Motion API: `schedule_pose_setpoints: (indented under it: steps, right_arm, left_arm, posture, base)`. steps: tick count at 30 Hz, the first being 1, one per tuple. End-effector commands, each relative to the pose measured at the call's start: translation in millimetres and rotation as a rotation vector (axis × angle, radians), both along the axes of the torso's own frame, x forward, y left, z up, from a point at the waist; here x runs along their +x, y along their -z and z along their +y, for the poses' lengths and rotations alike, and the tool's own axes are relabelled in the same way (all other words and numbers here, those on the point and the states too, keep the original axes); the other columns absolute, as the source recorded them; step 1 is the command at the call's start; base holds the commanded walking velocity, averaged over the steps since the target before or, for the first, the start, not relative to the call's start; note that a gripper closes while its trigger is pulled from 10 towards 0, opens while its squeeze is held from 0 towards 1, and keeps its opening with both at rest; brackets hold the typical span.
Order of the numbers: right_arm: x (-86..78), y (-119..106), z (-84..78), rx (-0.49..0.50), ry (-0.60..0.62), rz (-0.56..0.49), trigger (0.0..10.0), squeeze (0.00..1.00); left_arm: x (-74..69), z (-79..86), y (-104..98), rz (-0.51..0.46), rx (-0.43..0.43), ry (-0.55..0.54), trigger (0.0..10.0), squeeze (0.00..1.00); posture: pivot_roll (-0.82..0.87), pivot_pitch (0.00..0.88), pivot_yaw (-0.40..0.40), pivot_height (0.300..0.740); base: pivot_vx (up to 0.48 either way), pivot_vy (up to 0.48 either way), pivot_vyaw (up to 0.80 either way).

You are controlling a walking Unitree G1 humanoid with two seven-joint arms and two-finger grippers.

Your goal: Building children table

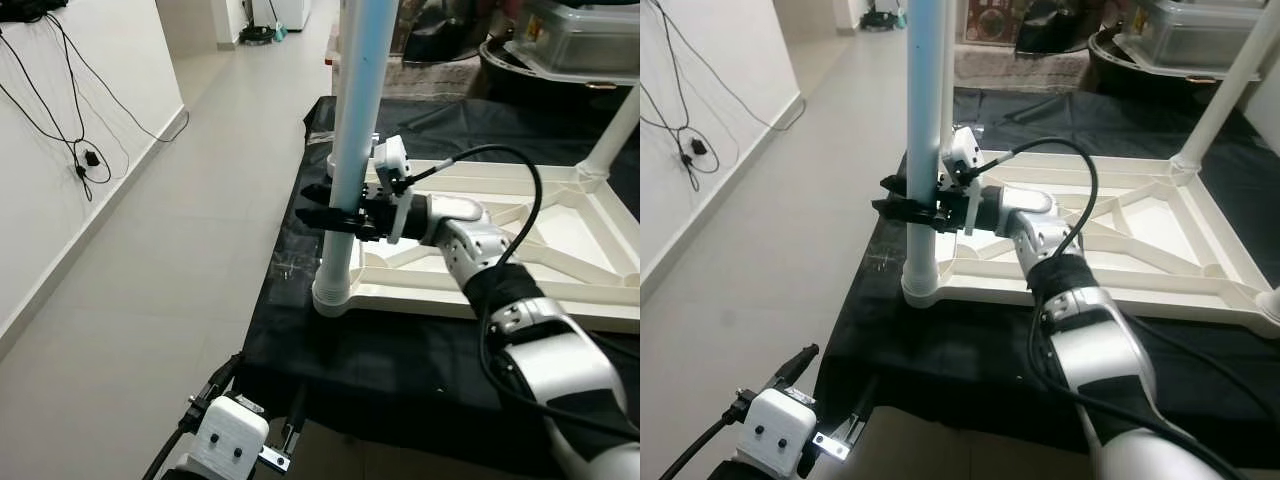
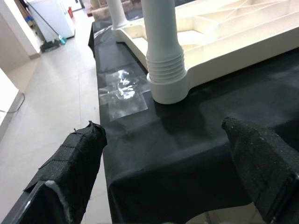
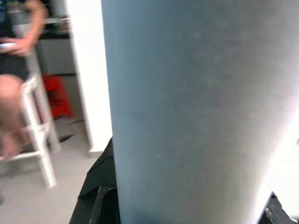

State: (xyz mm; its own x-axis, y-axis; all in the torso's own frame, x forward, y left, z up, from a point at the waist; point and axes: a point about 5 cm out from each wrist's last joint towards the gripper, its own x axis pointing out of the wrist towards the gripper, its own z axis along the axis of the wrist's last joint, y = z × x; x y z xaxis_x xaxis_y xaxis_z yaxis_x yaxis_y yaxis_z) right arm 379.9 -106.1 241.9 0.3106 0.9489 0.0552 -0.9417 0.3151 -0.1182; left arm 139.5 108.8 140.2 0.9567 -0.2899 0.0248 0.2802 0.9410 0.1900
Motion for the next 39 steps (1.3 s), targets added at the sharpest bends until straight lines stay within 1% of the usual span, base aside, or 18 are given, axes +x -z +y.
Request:
schedule_pose_setpoints:
  steps: [1, 2, 4, 6, 9, 10, 13, 15, 20, 26, 27, 30, 31, 32, 33, 36, 37, 39]
  right_arm:
    - [0.8, 28.1, -7.0, -0.052, 0.088, 0.088, 10.0, 0.00]
    - [2.9, 29.4, -7.8, -0.044, 0.166, 0.085, 10.0, 0.00]
    - [4.8, 30.0, -6.6, -0.045, 0.238, 0.079, 10.0, 0.00]
    - [4.8, 30.0, -6.6, -0.045, 0.238, 0.079, 10.0, 0.00]
    - [12.5, 35.4, 4.2, -0.046, 0.568, 0.065, 10.0, 0.00]
    - [13.0, 36.4, 6.2, -0.042, 0.626, 0.062, 10.0, 0.00]
    - [11.4, 38.4, 11.9, -0.058, 0.651, 0.051, 10.0, 0.00]
    - [9.5, 39.3, 22.2, -0.097, 0.679, 0.031, 10.0, 0.00]
    - [14.3, 34.1, 35.4, -0.129, 0.803, 0.029, 10.0, 0.00]
    - [19.0, 31.3, 36.4, -0.093, 0.952, 0.078, 10.0, 0.00]
    - [23.0, 33.3, 31.8, -0.108, 1.100, 0.112, 10.0, 0.00]
    - [23.9, 34.6, 29.9, -0.117, 1.147, 0.127, 10.0, 0.00]
    - [25.8, 35.5, 23.0, -0.116, 1.245, 0.141, 10.0, 0.00]
    - [25.8, 35.5, 23.0, -0.116, 1.245, 0.141, 10.0, 0.00]
    - [26.7, 36.5, 14.9, -0.101, 1.352, 0.163, 10.0, 0.00]
    - [26.3, 39.3, 1.5, -0.068, 1.535, 0.206, 10.0, 0.00]
    - [26.3, 39.3, 1.5, -0.068, 1.535, 0.206, 10.0, 0.00]
    - [21.6, 47.4, -15.7, -0.048, 1.761, 0.274, 10.0, 0.00]
  left_arm:
    - [-0.4, 1.2, 4.5, 0.019, 0.007, -0.004, 10.0, 0.00]
    - [0.2, 1.6, 4.6, 0.018, 0.007, -0.005, 10.0, 0.00]
    - [0.9, 2.1, 4.7, 0.018, 0.007, -0.006, 10.0, 0.00]
    - [0.9, 2.1, 4.7, 0.018, 0.007, -0.006, 10.0, 0.00]
    - [2.6, 3.6, 4.9, 0.019, 0.007, -0.012, 10.0, 0.00]
    - [2.9, 3.8, 4.9, 0.019, 0.007, -0.013, 10.0, 0.00]
    - [3.4, 3.9, 4.9, 0.018, 0.006, -0.017, 10.0, 0.00]
    - [4.3, 4.6, 4.7, 0.015, 0.004, -0.025, 10.0, 0.00]
    - [5.4, 4.5, 4.8, 0.016, 0.001, -0.033, 10.0, 0.00]
    - [6.2, 5.6, 4.8, 0.017, -0.004, -0.041, 10.0, 0.00]
    - [6.7, 5.9, 4.7, 0.015, -0.005, -0.045, 10.0, 0.00]
    - [7.0, 5.9, 4.7, 0.014, -0.006, -0.045, 10.0, 0.00]
    - [7.2, 6.0, 4.7, 0.014, -0.006, -0.047, 10.0, 0.00]
    - [7.2, 6.0, 4.7, 0.014, -0.006, -0.047, 10.0, 0.00]
    - [7.8, 6.2, 4.6, 0.013, -0.007, -0.051, 10.0, 0.00]
    - [8.7, 6.9, 4.3, 0.010, -0.006, -0.057, 10.0, 0.00]
    - [8.7, 6.9, 4.3, 0.010, -0.006, -0.057, 10.0, 0.00]
    - [8.8, 7.2, 4.3, 0.010, -0.005, -0.057, 10.0, 0.00]
  posture:
    - [0.14, 0.153, -0.010, 0.740]
    - [0.13, 0.153, -0.007, 0.740]
    - [0.13, 0.154, -0.006, 0.740]
    - [0.13, 0.154, -0.006, 0.740]
    - [0.12, 0.156, -0.005, 0.740]
    - [0.12, 0.156, -0.005, 0.740]
    - [0.12, 0.158, -0.009, 0.740]
    - [0.12, 0.158, -0.009, 0.740]
    - [0.12, 0.161, -0.017, 0.740]
    - [0.12, 0.161, -0.017, 0.740]
    - [0.13, 0.164, -0.022, 0.740]
    - [0.13, 0.164, -0.022, 0.740]
    - [0.13, 0.164, -0.022, 0.740]
    - [0.13, 0.164, -0.022, 0.740]
    - [0.13, 0.163, -0.027, 0.740]
    - [0.13, 0.163, -0.027, 0.740]
    - [0.13, 0.163, -0.027, 0.740]
    - [0.13, 0.163, -0.027, 0.740]
  base:
    - [0.000, 0.000, 0.00]
    - [0.000, 0.000, 0.00]
    - [0.000, 0.000, 0.00]
    - [0.000, 0.000, 0.00]
    - [0.000, 0.000, 0.00]
    - [0.000, 0.000, 0.00]
    - [0.000, 0.000, 0.00]
    - [0.000, 0.000, 0.00]
    - [0.000, 0.000, 0.00]
    - [0.000, 0.000, 0.00]
    - [0.000, 0.000, 0.00]
    - [0.000, 0.000, 0.00]
    - [0.000, 0.000, 0.00]
    - [0.000, 0.000, 0.00]
    - [0.000, 0.000, 0.00]
    - [0.000, 0.000, 0.00]
    - [0.000, 0.000, 0.00]
    - [0.000, 0.000, 0.00]
